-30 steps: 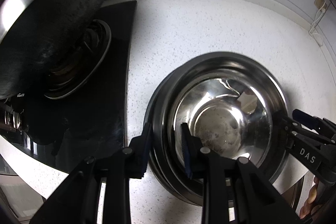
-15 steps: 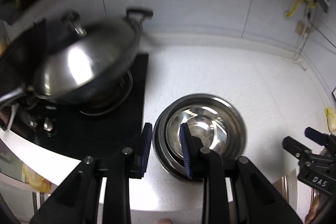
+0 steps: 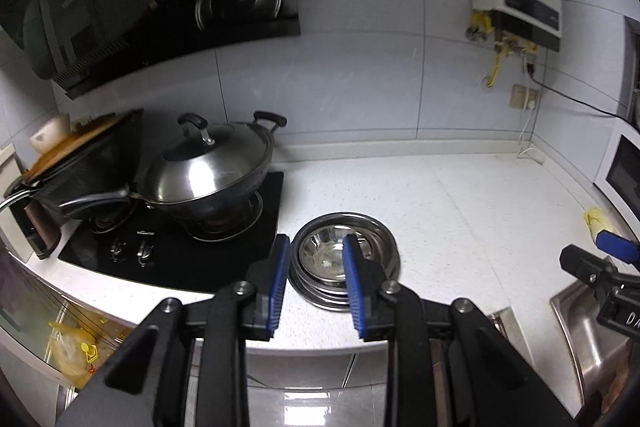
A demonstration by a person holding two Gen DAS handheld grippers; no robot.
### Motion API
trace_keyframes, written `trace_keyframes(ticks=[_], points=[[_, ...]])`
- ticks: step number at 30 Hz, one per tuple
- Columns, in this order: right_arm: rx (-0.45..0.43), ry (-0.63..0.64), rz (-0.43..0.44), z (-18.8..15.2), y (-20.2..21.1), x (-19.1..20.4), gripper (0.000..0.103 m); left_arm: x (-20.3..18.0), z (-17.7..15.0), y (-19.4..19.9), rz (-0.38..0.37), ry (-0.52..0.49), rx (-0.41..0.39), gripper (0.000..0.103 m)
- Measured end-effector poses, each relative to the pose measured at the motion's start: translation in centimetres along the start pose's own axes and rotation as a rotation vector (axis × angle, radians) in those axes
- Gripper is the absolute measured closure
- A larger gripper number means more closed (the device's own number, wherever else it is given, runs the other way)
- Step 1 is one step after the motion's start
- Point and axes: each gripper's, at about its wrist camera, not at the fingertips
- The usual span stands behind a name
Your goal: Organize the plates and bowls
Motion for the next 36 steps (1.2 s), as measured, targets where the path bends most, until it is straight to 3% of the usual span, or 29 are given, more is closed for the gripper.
trace_keyframes(ticks=[10,14,15,16,18,19,27,36], points=[[-0.107,0.013,-0.060,-4.0,8.5,0.5,0.015,2.4,-2.7,8.6,-0.019,0.043,-0.063,0.077],[-0.107,-0.016,-0.044,-5.8,10.1,1.3,0.001,3.9,-3.2,11.6,-0.043,0.040,-0.099,0.077],[-0.113,-0.014,-0.047,-6.2,10.4,1.7,0.001,4.1,-3.2,12.1,-0.045,0.035,-0.107,0.073],[-0.117,-0.009,-0.054,-6.6,10.8,2.2,0.001,4.4,-3.2,12.6,-0.059,0.036,-0.116,0.057],[-0.116,0.000,-0.053,-7.0,11.3,3.1,0.001,5.0,-3.0,13.6,-0.104,0.049,-0.117,0.037],[-0.123,0.001,-0.056,-7.3,11.7,3.5,0.001,5.2,-3.1,14.0,-0.125,0.057,-0.120,0.035],[-0.150,0.003,-0.094,-8.2,13.3,5.6,0.001,6.1,-3.5,15.4,-0.165,0.048,-0.104,0.032],[-0.148,-0.007,-0.119,-8.5,14.2,5.8,0.001,7.4,-3.6,16.2,-0.134,0.054,-0.112,0.032]])
Point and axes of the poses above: each gripper's, at about its wrist camera, not at the fingertips, and y roughly against the way its jaws point, x to its left, z to its top, and after that the axes turned 13 degrees about -x, right-handed
